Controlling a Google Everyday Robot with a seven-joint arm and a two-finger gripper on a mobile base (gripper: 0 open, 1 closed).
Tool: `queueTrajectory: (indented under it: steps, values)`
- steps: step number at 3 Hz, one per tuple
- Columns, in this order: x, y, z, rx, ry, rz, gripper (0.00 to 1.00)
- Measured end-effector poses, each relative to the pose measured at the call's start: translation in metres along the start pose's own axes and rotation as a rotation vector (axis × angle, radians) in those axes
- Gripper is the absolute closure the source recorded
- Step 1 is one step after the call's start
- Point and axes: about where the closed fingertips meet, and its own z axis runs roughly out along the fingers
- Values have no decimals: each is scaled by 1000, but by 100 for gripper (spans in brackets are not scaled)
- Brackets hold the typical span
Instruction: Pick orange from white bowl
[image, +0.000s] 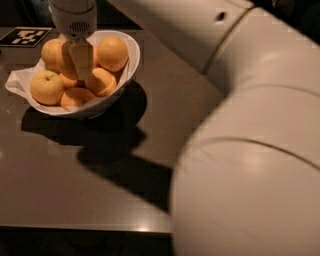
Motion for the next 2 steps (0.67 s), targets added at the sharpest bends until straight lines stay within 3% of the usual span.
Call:
queueTrajectory:
  steps: [1,2]
  values:
    - [2,22,-32,94,-59,16,100]
    - [-4,45,-61,138,-109,-5,100]
